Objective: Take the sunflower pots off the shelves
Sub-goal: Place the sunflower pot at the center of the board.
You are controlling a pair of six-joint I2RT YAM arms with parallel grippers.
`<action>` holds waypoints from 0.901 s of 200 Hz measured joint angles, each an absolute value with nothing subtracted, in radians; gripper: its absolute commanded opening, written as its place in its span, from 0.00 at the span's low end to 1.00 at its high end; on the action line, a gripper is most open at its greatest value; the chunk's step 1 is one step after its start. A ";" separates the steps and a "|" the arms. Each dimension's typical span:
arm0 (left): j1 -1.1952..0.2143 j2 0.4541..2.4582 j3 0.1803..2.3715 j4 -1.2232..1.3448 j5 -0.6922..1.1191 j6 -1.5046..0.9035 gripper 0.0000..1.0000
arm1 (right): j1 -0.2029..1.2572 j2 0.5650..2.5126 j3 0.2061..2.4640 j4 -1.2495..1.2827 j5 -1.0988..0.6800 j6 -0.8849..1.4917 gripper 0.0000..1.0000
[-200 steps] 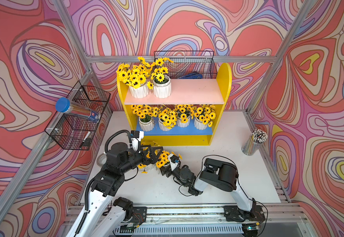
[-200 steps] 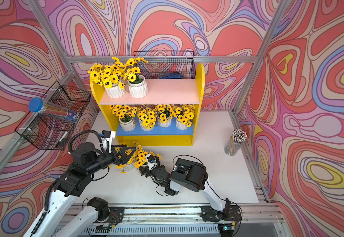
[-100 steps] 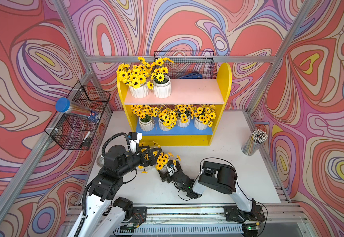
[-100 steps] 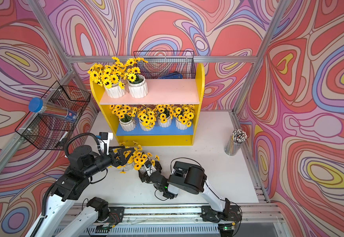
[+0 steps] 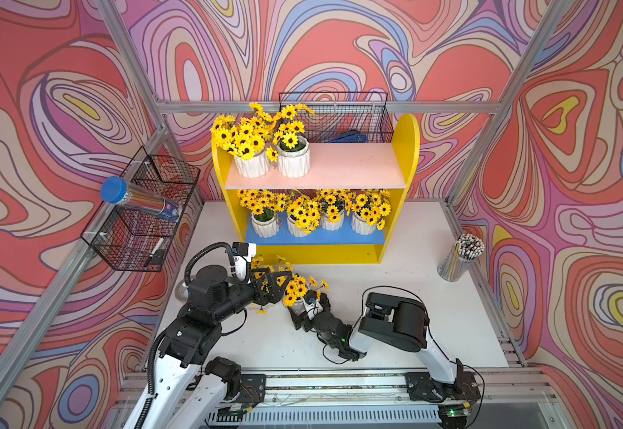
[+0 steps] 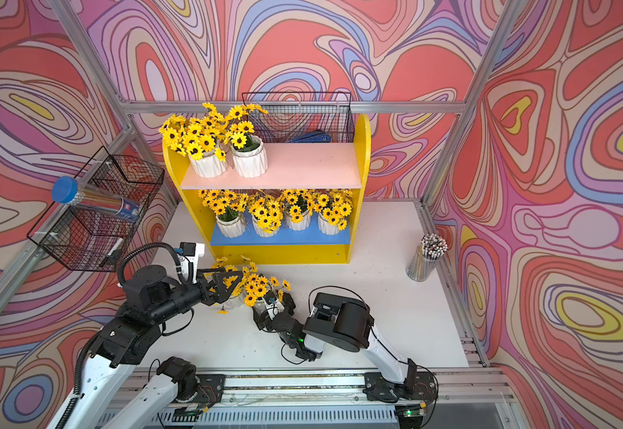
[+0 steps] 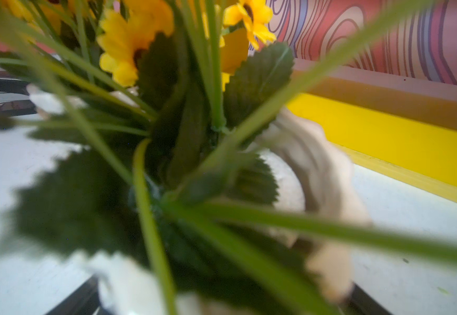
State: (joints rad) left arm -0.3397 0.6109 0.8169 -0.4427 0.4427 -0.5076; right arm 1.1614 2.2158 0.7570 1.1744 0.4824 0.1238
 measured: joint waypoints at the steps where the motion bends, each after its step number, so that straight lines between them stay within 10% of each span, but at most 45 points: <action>1: -0.340 0.611 0.819 -0.445 0.442 -0.506 0.95 | 1.161 2.215 0.757 1.172 0.481 0.124 0.98; 105: -0.340 0.614 0.868 -0.498 0.444 -0.478 0.96 | 1.182 1.962 0.599 0.889 0.358 0.228 0.98; 180: -0.340 0.621 0.909 -0.524 0.440 -0.457 0.96 | 1.187 1.443 0.505 0.491 0.357 0.275 0.95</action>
State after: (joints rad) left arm -0.3397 0.6212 0.9089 -0.5243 0.4397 -0.4572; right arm 1.1870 1.4429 0.5053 0.4911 0.3573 0.2752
